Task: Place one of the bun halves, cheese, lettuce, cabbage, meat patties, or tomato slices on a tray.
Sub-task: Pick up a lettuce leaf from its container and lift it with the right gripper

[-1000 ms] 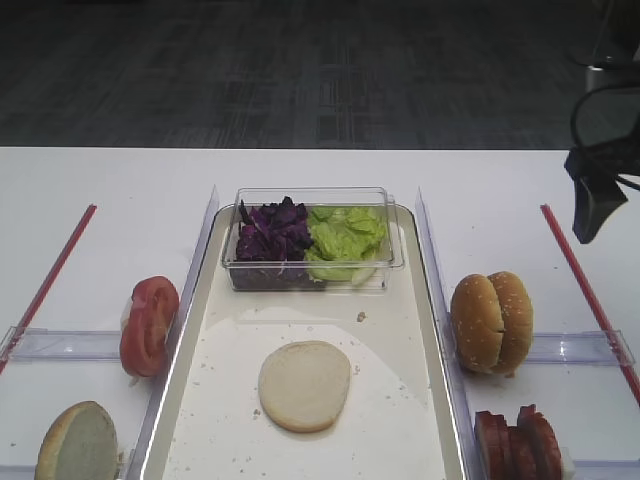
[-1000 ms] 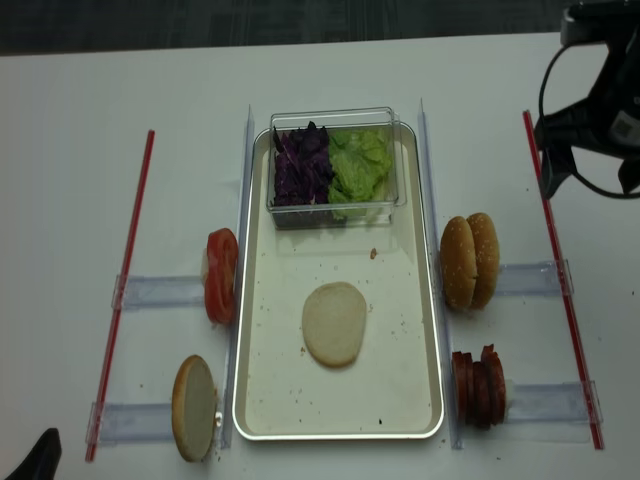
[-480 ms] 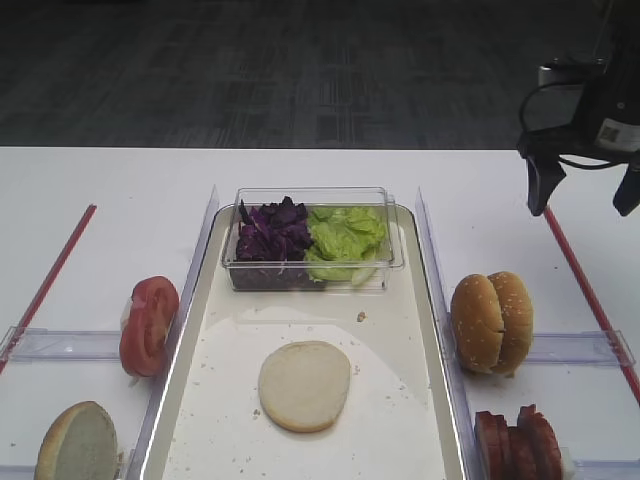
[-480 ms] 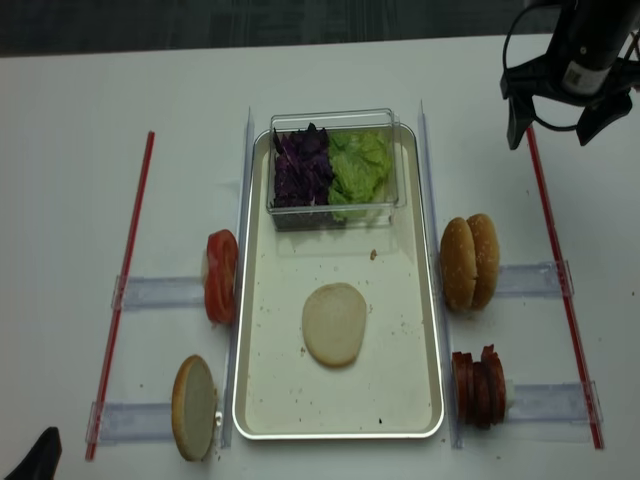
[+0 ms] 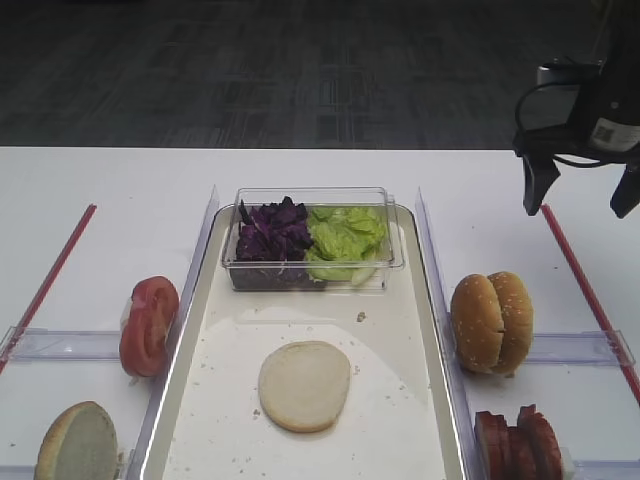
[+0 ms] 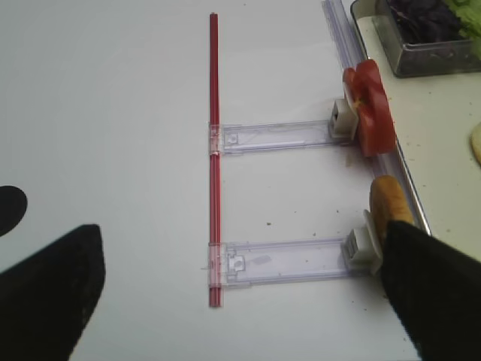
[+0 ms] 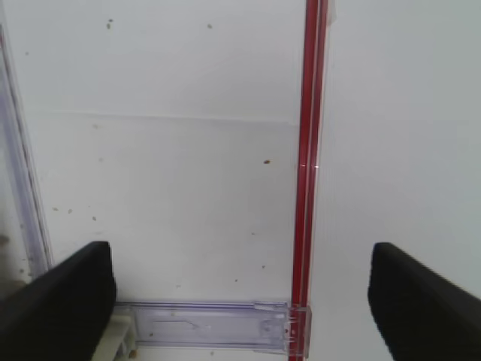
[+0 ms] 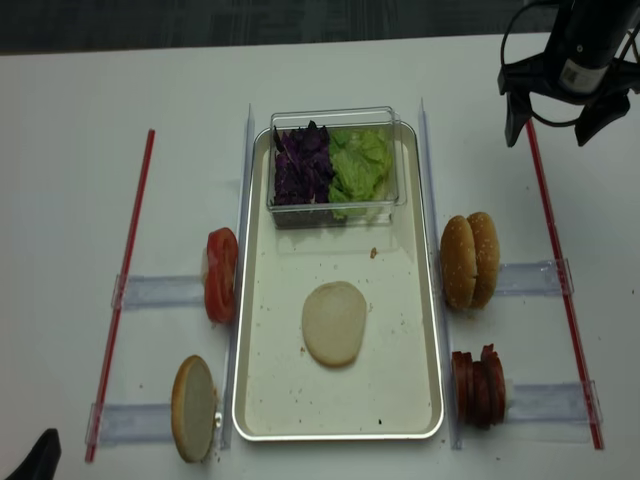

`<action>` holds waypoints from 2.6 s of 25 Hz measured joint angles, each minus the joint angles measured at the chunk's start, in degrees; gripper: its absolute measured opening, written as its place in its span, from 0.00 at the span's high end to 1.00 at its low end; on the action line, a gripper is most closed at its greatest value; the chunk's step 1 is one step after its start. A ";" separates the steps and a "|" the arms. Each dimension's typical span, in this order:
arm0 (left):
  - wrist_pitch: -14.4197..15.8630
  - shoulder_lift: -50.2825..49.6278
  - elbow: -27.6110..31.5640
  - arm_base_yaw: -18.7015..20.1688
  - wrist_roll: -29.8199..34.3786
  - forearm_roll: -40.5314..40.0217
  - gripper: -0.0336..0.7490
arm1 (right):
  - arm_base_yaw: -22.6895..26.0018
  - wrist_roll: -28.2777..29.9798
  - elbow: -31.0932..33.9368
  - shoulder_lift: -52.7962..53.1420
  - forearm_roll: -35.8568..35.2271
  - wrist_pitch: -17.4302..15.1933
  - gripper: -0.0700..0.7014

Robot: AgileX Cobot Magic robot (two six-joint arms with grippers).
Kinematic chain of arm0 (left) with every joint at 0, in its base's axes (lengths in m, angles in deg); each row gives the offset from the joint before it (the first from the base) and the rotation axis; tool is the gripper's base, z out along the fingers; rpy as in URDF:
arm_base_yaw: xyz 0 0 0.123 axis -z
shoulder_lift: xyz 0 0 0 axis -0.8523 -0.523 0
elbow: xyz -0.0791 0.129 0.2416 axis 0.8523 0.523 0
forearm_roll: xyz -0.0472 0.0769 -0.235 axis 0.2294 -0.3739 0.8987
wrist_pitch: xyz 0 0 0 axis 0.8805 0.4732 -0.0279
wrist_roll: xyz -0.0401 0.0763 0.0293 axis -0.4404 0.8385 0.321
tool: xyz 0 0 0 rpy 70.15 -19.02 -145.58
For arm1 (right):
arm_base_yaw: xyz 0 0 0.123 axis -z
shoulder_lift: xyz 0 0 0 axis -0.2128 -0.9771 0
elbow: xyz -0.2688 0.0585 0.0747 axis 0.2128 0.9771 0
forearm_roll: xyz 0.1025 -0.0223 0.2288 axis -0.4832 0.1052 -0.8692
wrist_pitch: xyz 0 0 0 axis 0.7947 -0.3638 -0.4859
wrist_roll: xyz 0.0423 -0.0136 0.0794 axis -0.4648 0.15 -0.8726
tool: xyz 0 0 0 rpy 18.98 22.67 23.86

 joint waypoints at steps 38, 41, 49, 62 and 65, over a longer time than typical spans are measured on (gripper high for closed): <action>-0.10 0.00 0.00 0.00 0.00 -0.19 0.08 | -30.55 -24.11 -23.93 -14.21 5.74 -0.55 0.05; -0.10 0.00 0.00 0.00 0.00 -0.28 0.08 | -30.75 -25.65 -25.86 -15.47 6.79 -0.65 0.05; -0.10 0.00 0.00 0.00 0.00 -0.40 0.08 | -30.79 -26.99 -26.22 -17.25 8.61 -0.69 0.09; -0.10 0.00 0.00 0.00 0.00 -0.53 0.08 | -30.79 -26.55 -26.22 -20.22 10.30 -0.69 0.11; -0.10 0.00 0.00 0.00 0.00 -0.53 0.08 | -30.79 -26.21 -26.22 -20.95 10.67 -0.69 0.14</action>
